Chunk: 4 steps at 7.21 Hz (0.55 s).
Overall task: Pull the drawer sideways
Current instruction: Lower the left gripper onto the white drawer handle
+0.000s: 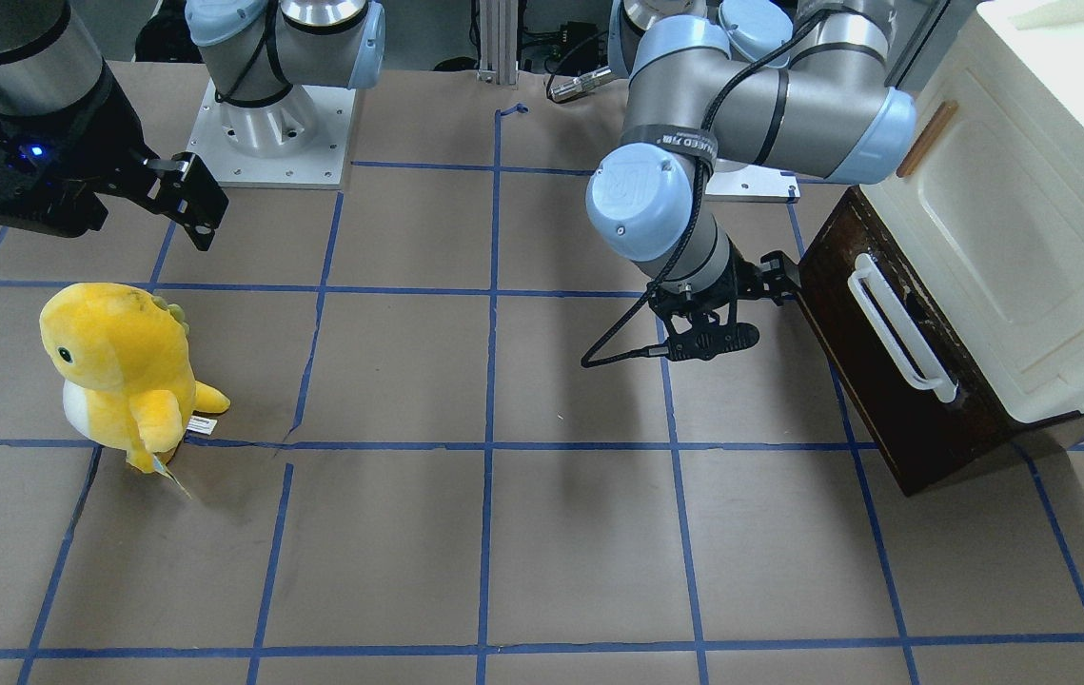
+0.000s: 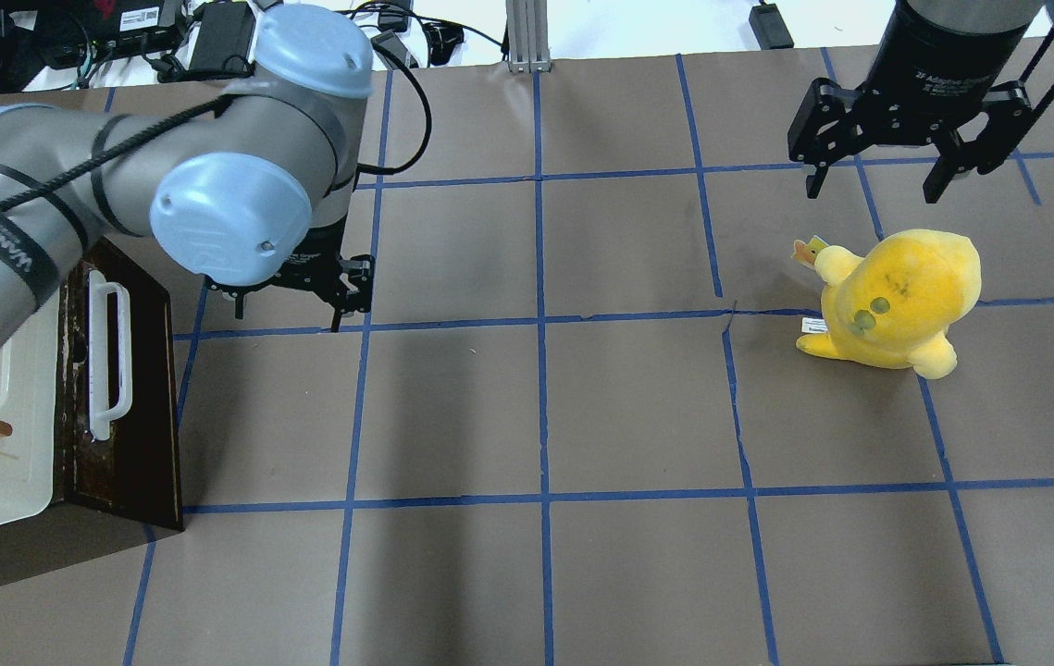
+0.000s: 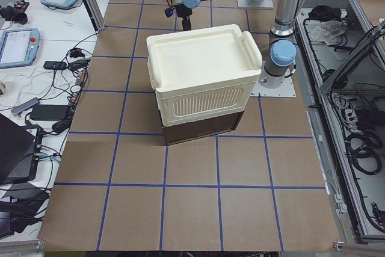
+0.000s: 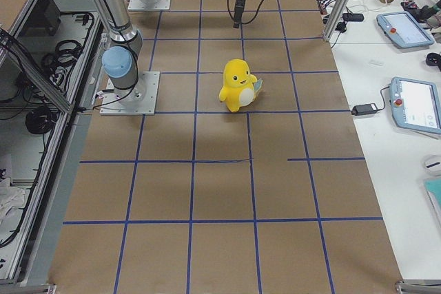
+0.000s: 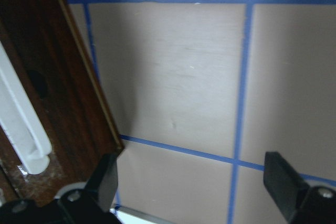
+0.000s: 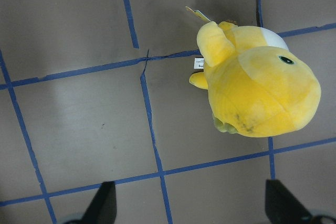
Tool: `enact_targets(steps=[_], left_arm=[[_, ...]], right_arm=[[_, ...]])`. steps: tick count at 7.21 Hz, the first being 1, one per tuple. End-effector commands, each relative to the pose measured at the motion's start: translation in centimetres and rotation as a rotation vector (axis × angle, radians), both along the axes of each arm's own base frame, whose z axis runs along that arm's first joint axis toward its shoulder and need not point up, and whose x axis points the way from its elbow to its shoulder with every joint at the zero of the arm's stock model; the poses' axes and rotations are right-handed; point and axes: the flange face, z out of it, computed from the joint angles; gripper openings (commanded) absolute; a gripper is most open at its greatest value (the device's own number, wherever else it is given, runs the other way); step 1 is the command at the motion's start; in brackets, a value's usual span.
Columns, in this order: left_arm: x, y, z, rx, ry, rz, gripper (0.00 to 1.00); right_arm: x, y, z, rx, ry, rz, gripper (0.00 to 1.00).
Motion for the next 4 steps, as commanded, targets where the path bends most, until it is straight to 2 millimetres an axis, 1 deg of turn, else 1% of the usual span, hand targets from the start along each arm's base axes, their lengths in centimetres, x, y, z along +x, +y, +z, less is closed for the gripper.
enact_targets(steps=[1, 2, 3, 4], left_arm=[[2.7, 2.1, -6.0, 0.087, -0.321, -0.132, 1.0], [3.8, 2.0, -7.2, 0.113, -0.433, -0.205, 1.0], [5.6, 1.2, -8.5, 0.15, -0.505, -0.231, 1.0], [8.1, 0.3, -8.7, 0.164, -0.568, -0.232, 1.0]], right_arm=[[0.0, -0.1, -0.1, 0.0, 0.0, 0.0, 1.0], [0.0, 0.0, 0.0, -0.001, 0.0, 0.0, 1.0], [0.0, 0.0, 0.0, -0.001, 0.0, 0.0, 1.0], [0.0, -0.1, -0.1, 0.0, 0.0, 0.0, 1.0]])
